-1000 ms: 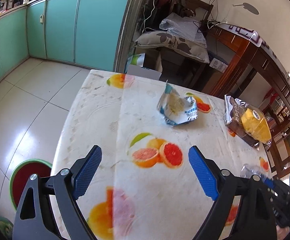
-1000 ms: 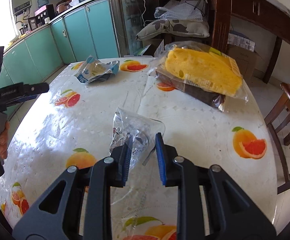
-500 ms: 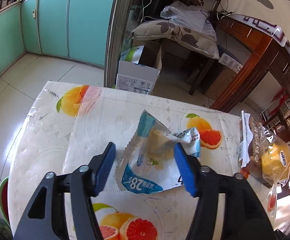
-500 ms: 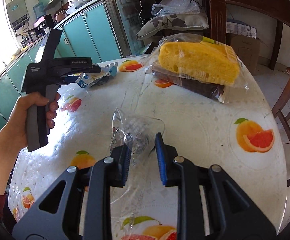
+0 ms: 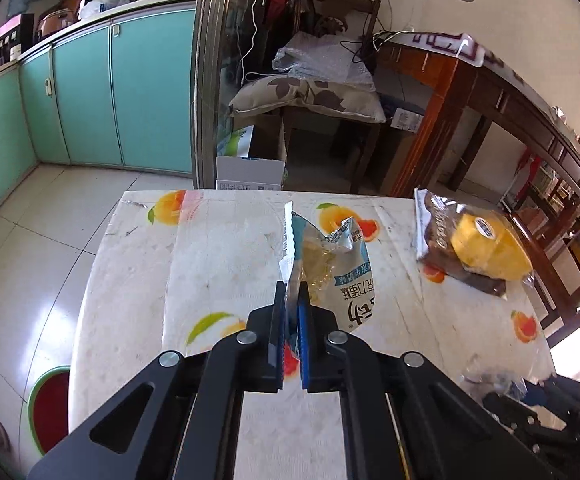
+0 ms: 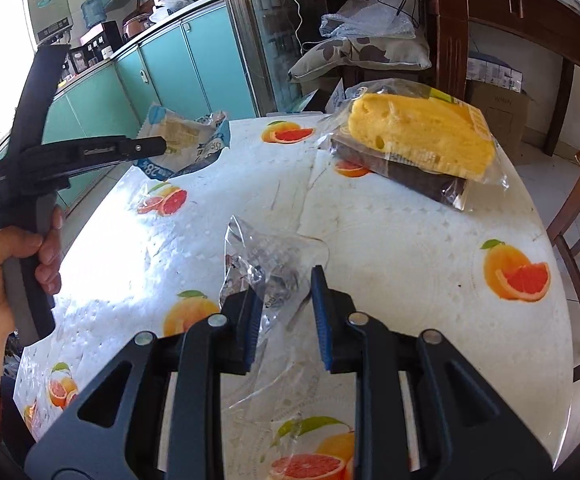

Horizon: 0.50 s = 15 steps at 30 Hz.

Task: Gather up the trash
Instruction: 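Grasp the blue-white snack bag with the left gripper while the right holds the wrapper, then carry the snack bag and plastic wrapper in both grippers over the red bin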

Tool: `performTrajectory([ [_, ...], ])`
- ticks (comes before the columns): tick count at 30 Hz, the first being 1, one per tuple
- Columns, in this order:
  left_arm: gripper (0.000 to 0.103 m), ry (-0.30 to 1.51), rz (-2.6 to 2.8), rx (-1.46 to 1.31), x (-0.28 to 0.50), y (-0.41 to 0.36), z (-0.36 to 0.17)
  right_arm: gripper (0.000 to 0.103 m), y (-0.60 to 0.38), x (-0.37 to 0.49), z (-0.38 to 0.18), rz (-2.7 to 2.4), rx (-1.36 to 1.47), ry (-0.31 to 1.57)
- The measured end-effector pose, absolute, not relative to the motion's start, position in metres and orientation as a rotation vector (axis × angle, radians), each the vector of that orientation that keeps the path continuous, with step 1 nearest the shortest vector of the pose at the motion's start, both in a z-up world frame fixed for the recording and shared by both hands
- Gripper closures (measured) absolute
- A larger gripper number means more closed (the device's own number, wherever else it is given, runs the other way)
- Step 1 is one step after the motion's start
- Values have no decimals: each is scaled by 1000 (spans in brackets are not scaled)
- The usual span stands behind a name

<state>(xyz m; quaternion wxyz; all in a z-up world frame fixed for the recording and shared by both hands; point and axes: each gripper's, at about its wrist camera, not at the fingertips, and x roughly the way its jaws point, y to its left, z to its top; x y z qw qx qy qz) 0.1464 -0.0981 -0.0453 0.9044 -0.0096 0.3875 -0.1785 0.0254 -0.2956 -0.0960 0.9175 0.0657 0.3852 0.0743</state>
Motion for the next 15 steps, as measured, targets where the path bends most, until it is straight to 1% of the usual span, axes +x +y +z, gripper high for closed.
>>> performTrajectory([
  [8,99,792,-405,-45,80,-64,-47,79,-267,15,-95,152,69,799],
  [15,99,740,-384,43,62,-62,-44,79,-254,-2,-90,102,78,777],
])
